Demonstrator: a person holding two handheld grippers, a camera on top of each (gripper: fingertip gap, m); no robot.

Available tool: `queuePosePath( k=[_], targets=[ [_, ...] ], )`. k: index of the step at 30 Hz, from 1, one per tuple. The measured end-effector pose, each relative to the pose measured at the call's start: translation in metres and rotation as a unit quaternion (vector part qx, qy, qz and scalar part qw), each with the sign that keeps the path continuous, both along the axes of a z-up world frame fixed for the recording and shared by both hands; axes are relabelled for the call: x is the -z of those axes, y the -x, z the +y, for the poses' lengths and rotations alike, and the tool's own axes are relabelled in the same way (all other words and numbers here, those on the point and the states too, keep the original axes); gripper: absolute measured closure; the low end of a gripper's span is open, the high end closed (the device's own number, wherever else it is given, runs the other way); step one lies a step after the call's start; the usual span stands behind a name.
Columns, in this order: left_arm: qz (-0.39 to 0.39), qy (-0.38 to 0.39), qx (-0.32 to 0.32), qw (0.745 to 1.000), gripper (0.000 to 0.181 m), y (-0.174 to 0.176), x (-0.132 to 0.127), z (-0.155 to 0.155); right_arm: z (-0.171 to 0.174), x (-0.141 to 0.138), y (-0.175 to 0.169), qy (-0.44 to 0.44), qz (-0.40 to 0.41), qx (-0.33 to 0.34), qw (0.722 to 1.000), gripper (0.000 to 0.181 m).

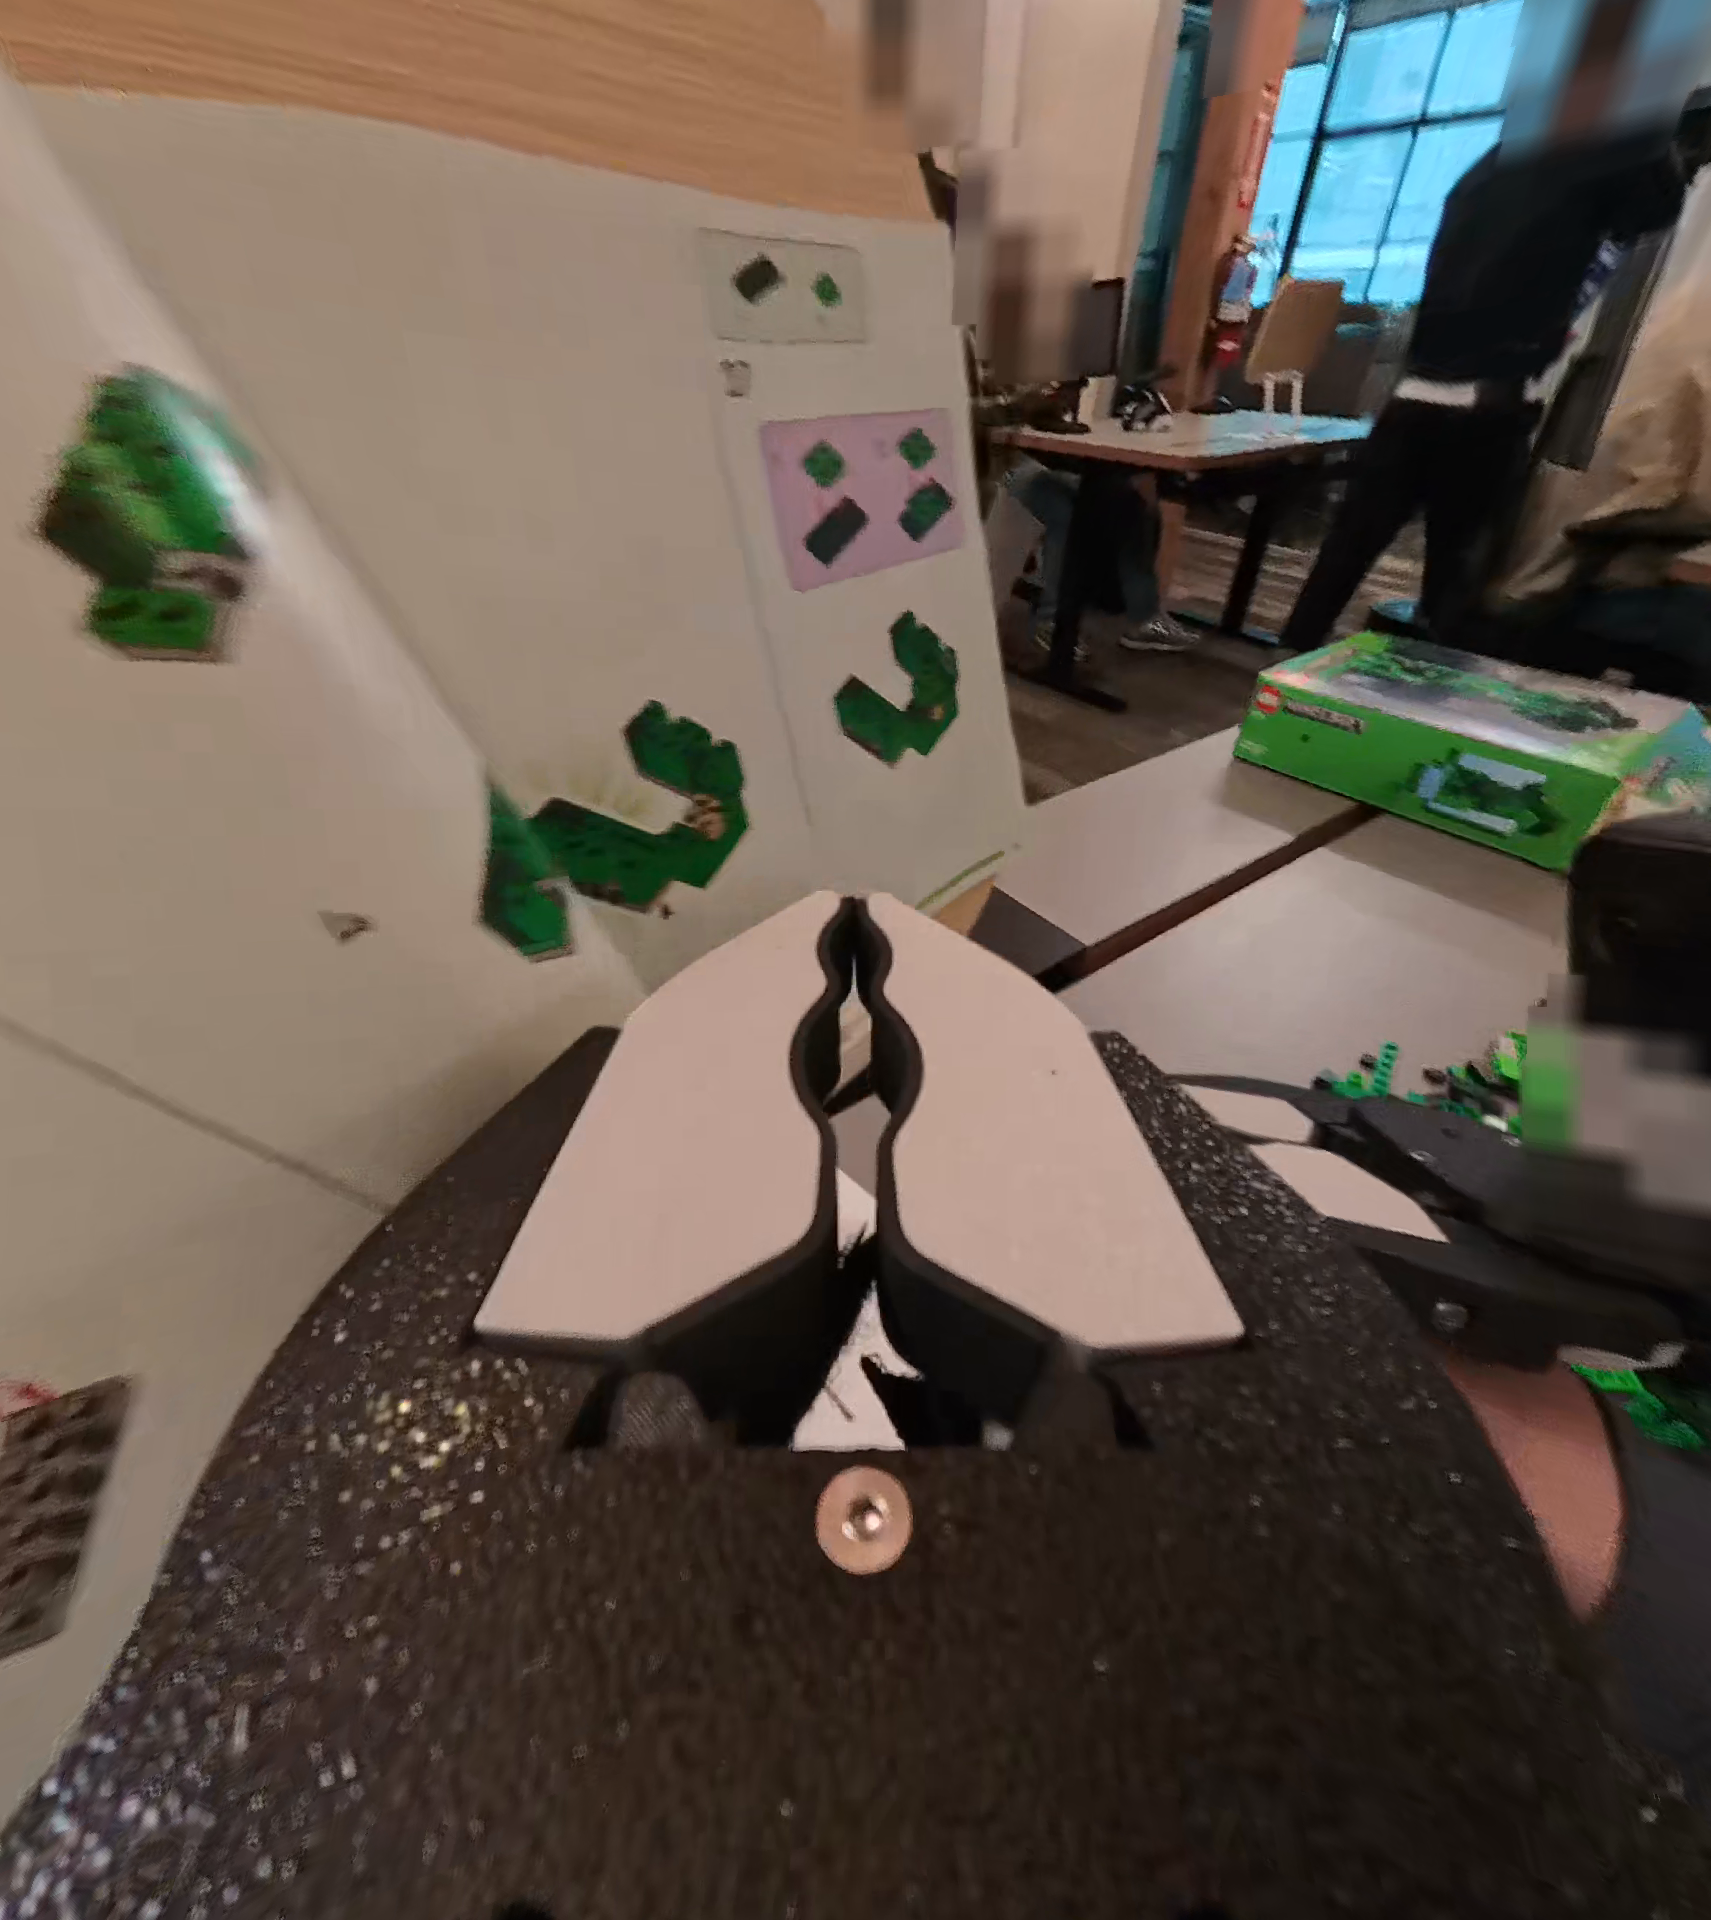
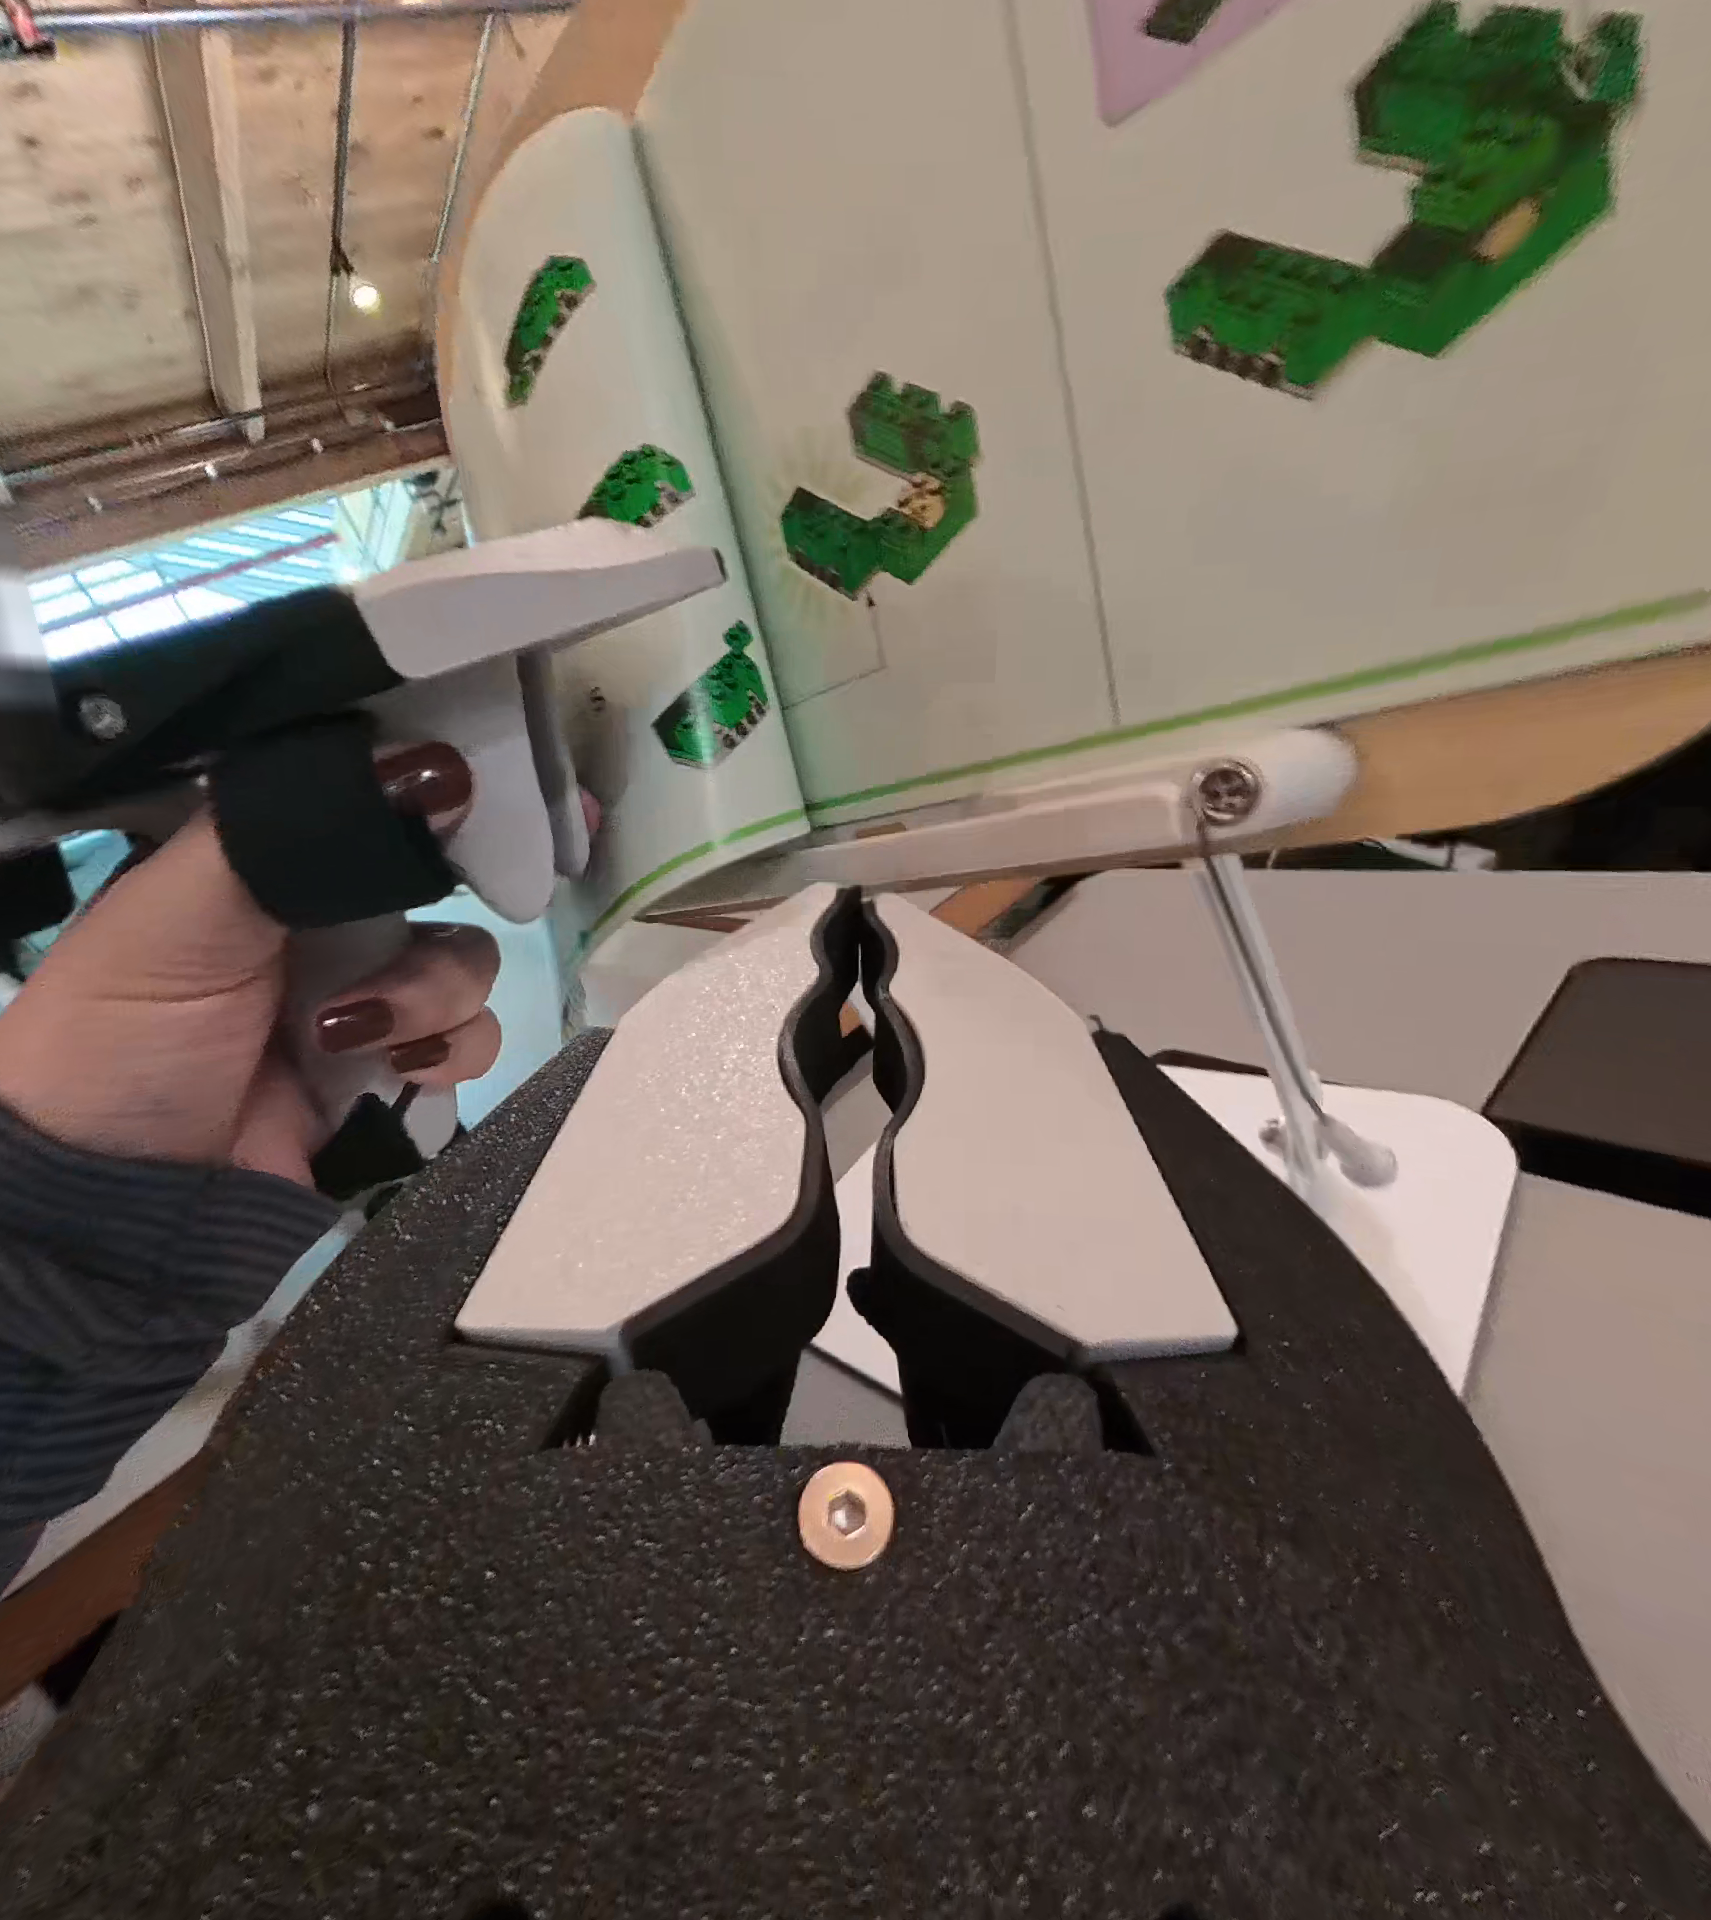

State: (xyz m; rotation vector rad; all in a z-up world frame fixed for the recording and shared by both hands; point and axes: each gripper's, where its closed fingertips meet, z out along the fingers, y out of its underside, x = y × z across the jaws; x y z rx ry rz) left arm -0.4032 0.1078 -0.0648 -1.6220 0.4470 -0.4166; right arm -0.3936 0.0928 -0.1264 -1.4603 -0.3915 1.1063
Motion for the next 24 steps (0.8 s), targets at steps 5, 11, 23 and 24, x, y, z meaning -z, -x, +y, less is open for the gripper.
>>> queuePosePath(
  k=[5, 11, 23, 24],
  targets=[
    [0.116, 0.021, -0.096, 0.988, 0.181, 0.018, 0.022, 0.011, 0.005, 0.005, -0.008, 0.033, 0.030, 0.003, 0.999, 0.181],
    [0.123, 0.013, -0.212, 0.969, 0.181, 0.067, 0.017, 0.018, 0.021, -0.001, -0.024, 0.163, 0.248, -0.048, 0.954, 0.173],
    [0.122, 0.039, -0.217, 0.968, 0.181, 0.068, 0.028, 0.033, 0.057, 0.019, -0.040, 0.323, 0.523, -0.097, 0.783, 0.147],
    [0.117, 0.039, -0.217, 0.968, 0.181, 0.068, 0.028, 0.033, 0.057, 0.019, -0.041, 0.325, 0.532, -0.098, 0.776, 0.149]
  ],
)
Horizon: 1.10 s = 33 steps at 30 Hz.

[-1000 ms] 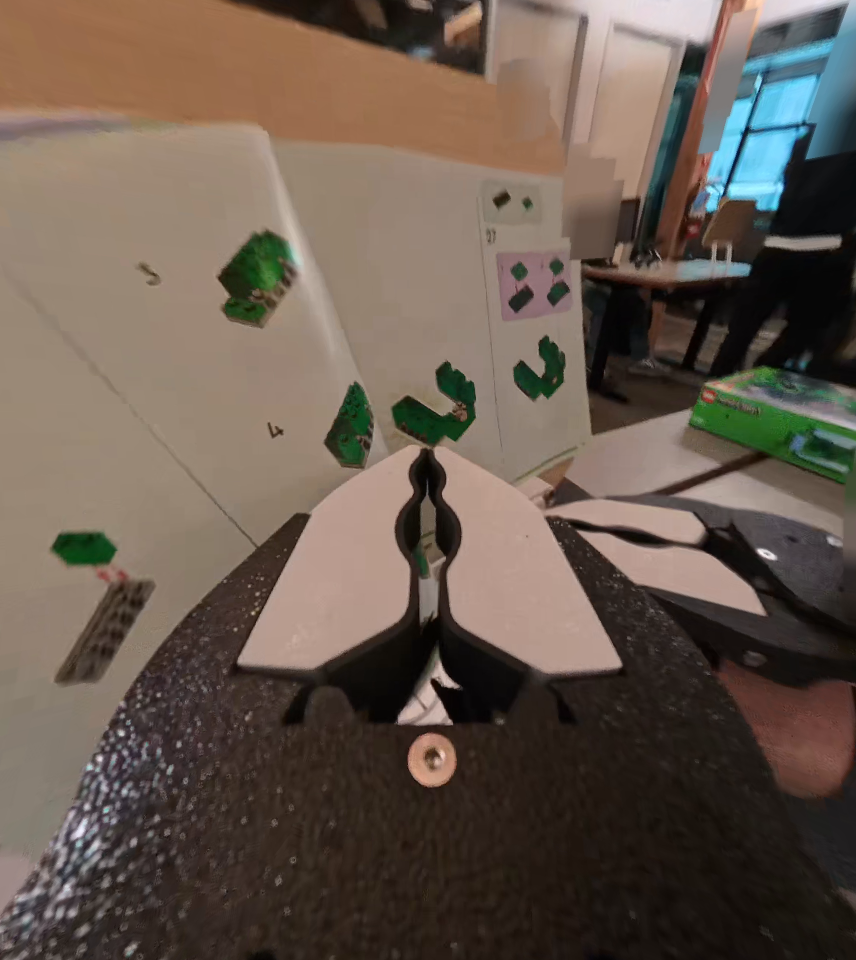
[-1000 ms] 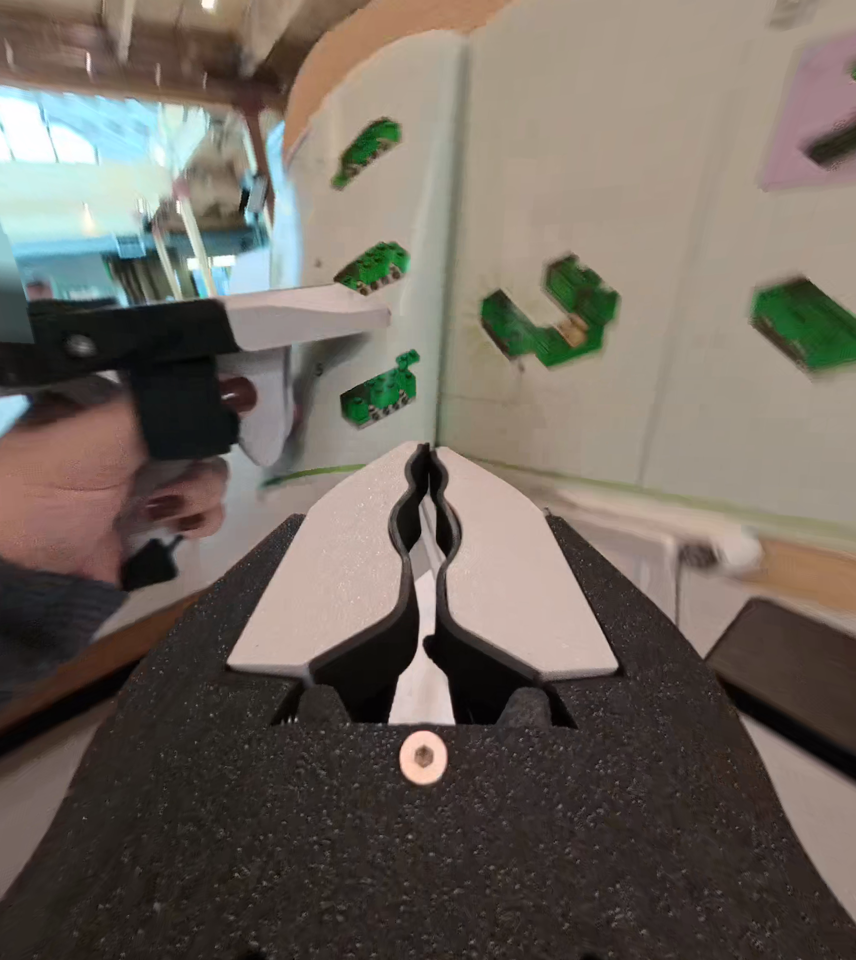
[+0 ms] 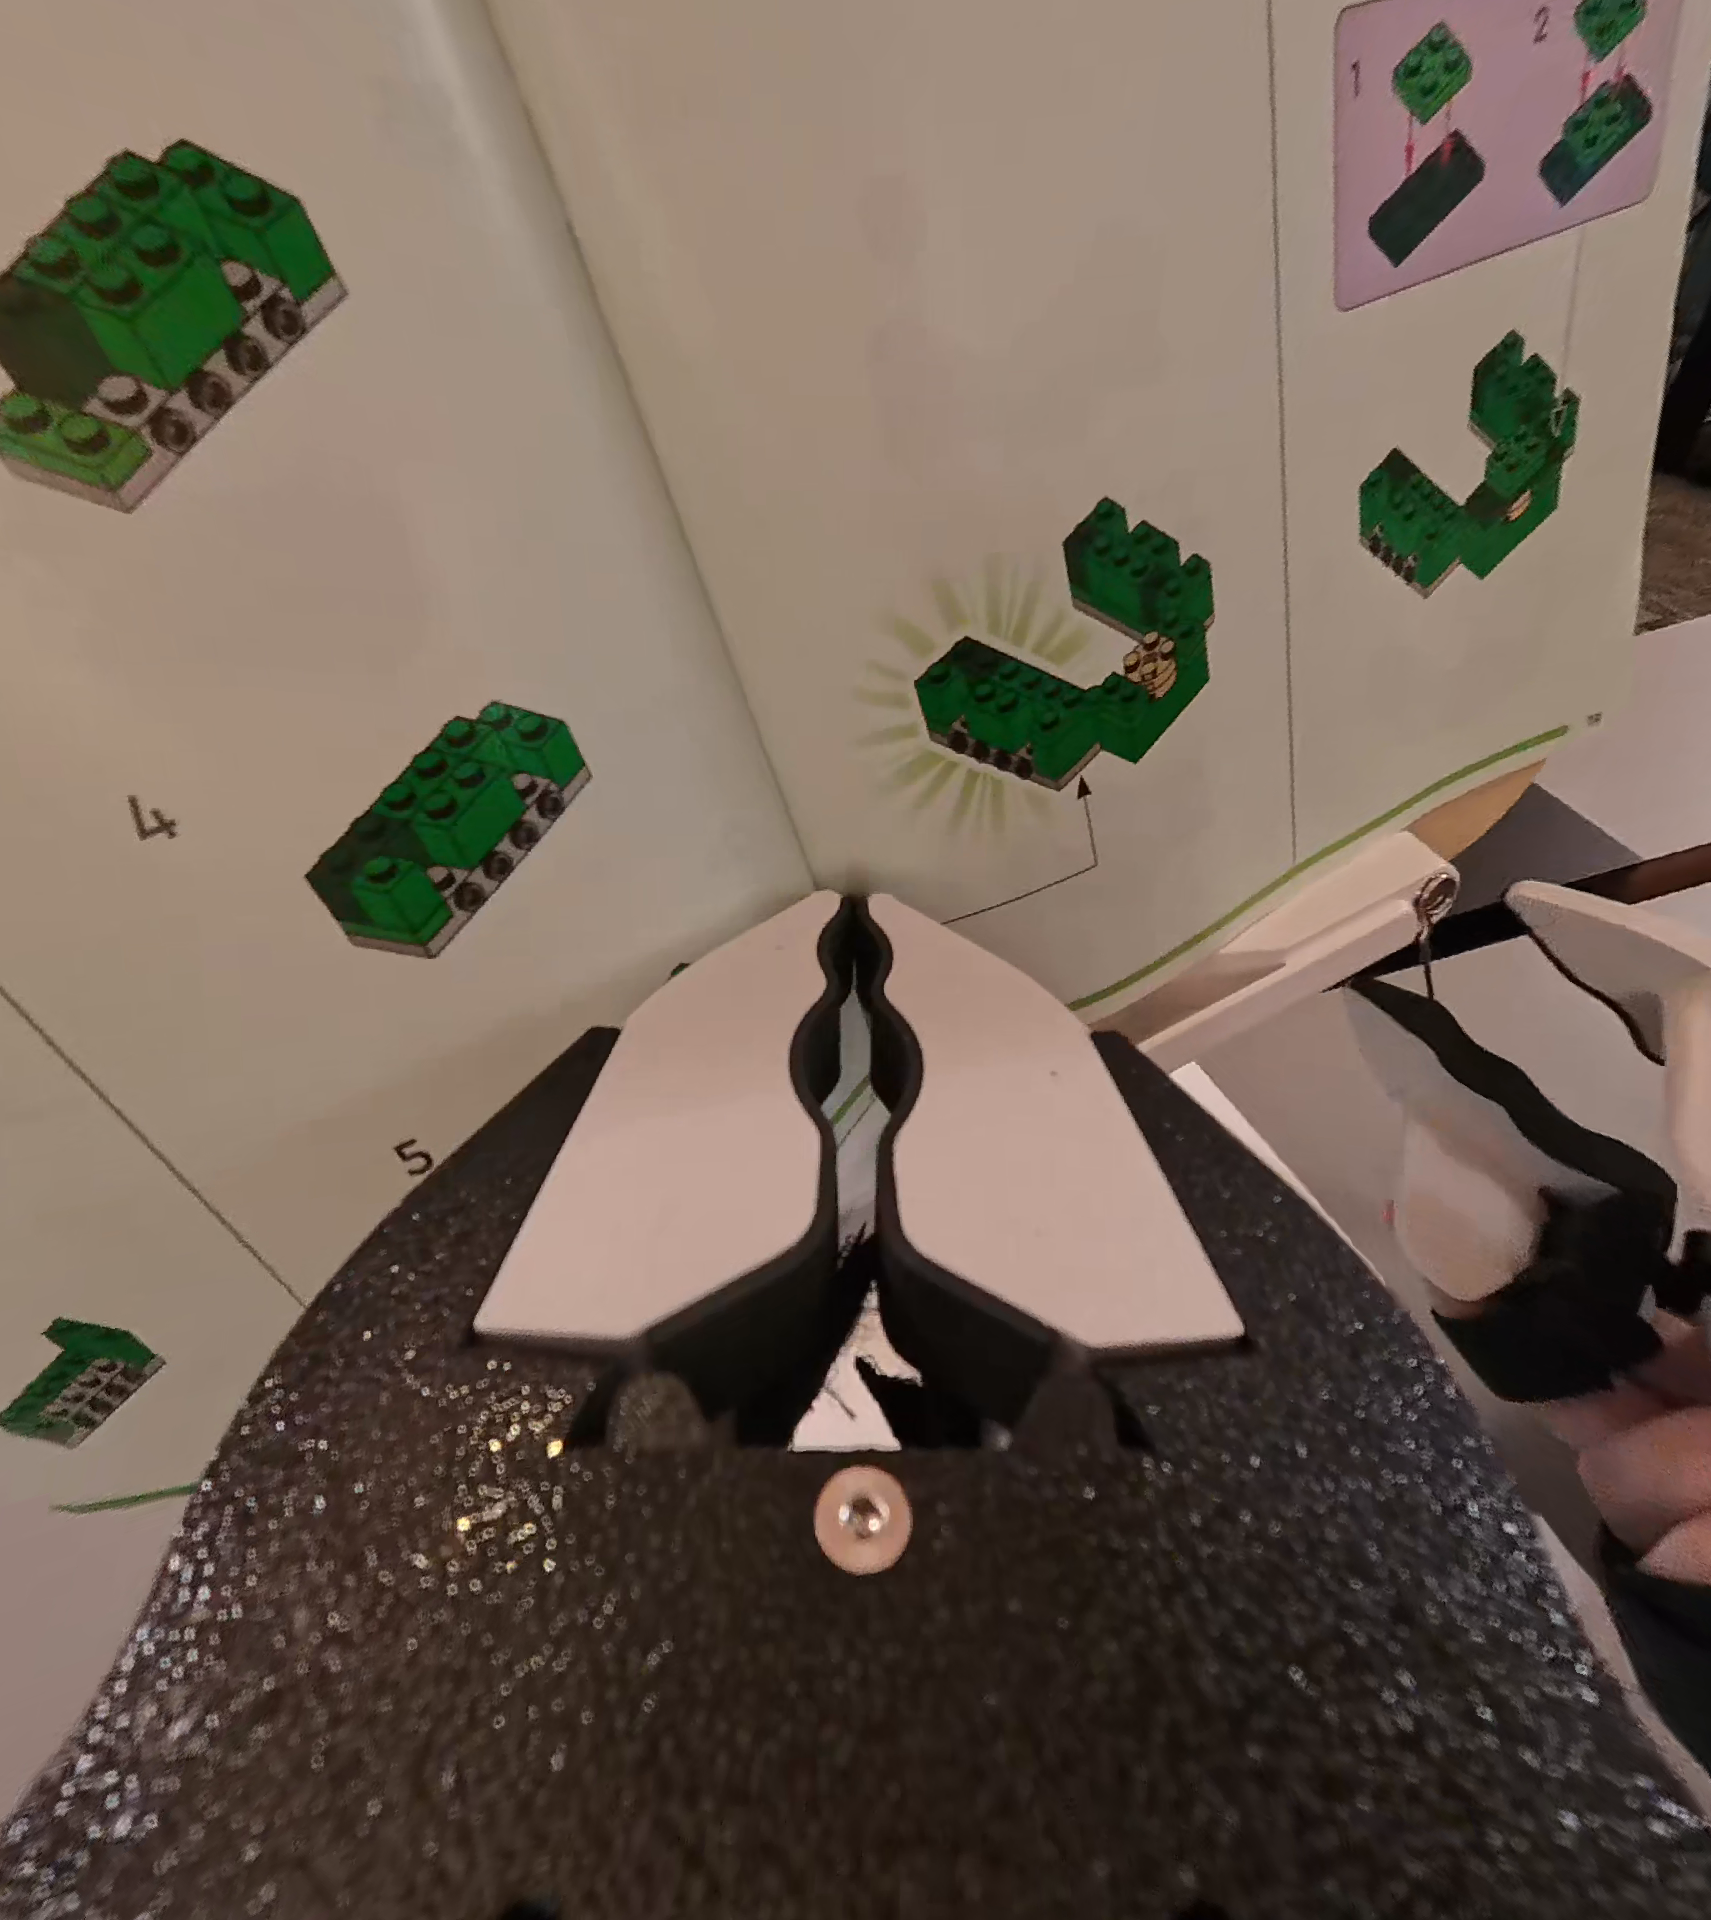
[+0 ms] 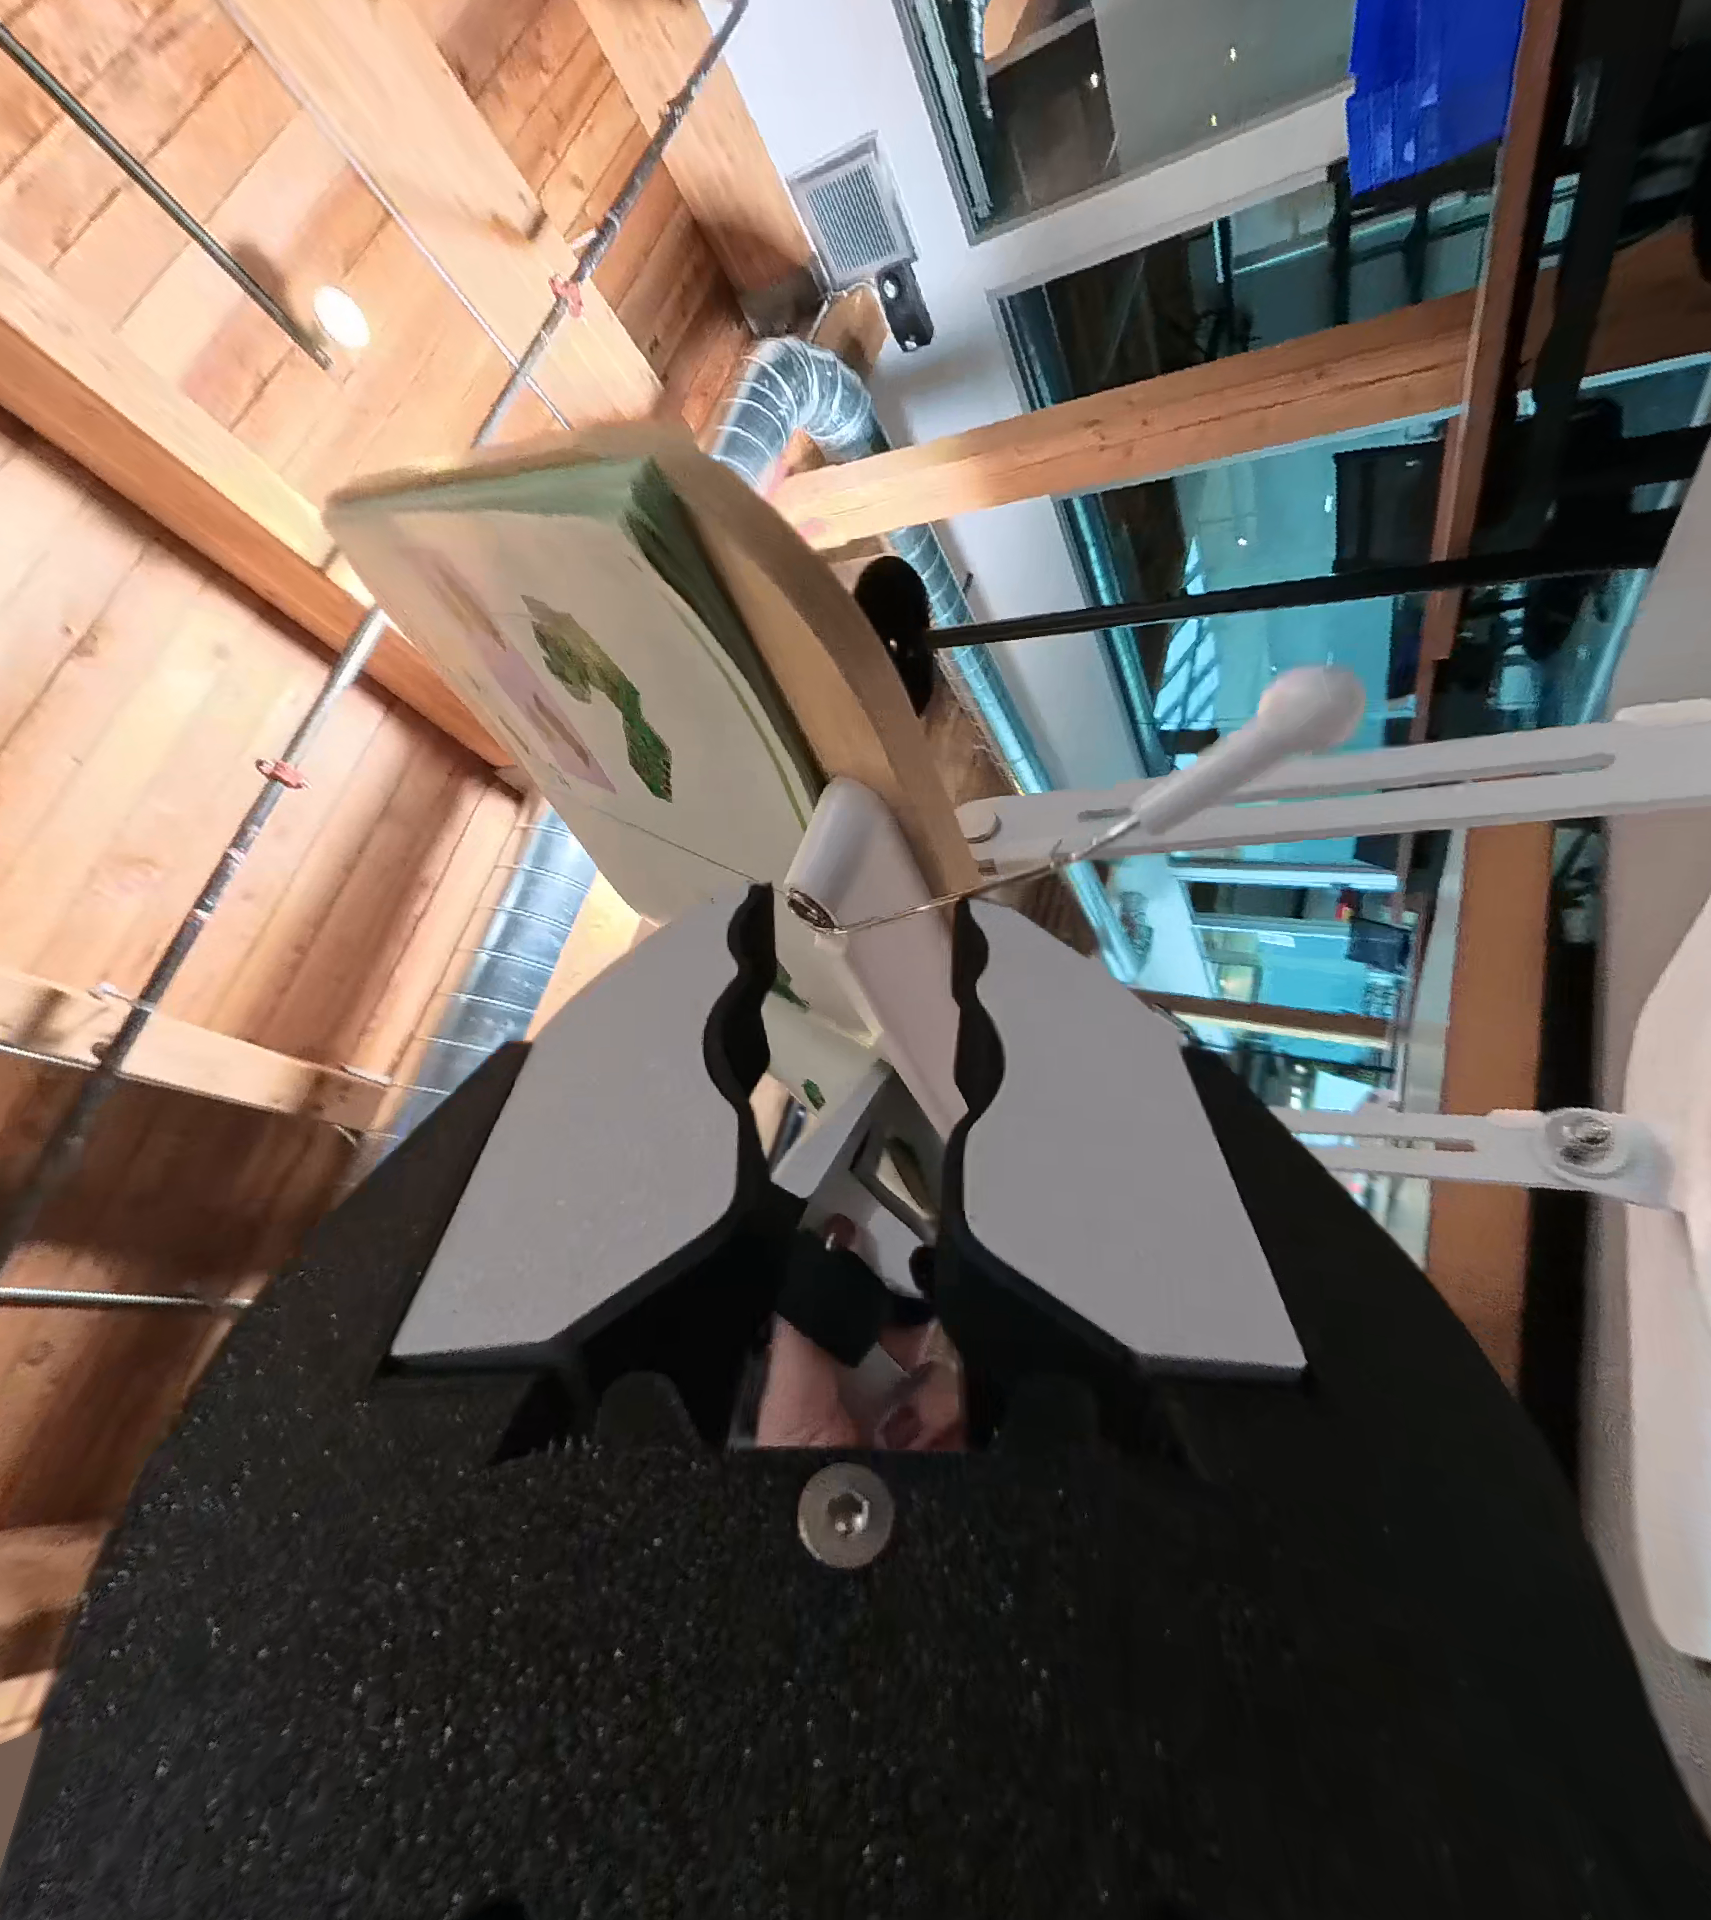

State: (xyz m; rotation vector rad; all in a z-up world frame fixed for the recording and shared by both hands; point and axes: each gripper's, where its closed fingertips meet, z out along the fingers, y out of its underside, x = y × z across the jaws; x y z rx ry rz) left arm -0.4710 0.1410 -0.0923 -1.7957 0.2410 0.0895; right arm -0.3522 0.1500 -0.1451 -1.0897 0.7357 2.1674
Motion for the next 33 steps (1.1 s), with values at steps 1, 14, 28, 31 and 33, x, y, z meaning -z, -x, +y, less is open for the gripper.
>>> queuePosePath(
  k=[1, 14, 28, 31, 33],
  targets=[
    [-0.006, -0.001, 0.001, 1.000, 0.181, 0.000, 0.000, 0.000, 0.001, -0.001, -0.002, 0.000, 0.013, 0.003, 1.000, 0.156],
    [0.006, 0.015, -0.015, 1.000, 0.181, 0.002, 0.000, 0.003, 0.000, -0.021, -0.036, -0.097, -0.037, 0.093, 0.990, 0.181],
    [0.008, 0.027, -0.021, 0.999, 0.181, 0.001, 0.001, 0.003, 0.000, 0.016, 0.001, 0.074, 0.096, 0.025, 0.992, 0.133],
    [0.013, 0.027, -0.025, 0.999, 0.181, 0.001, 0.001, 0.003, 0.014, 0.020, -0.016, 0.076, 0.120, 0.073, 0.987, 0.156],
    [0.014, 0.025, -0.028, 0.999, 0.181, 0.002, 0.001, 0.003, 0.020, 0.017, -0.028, 0.055, 0.144, 0.096, 0.983, 0.180]
  ],
)
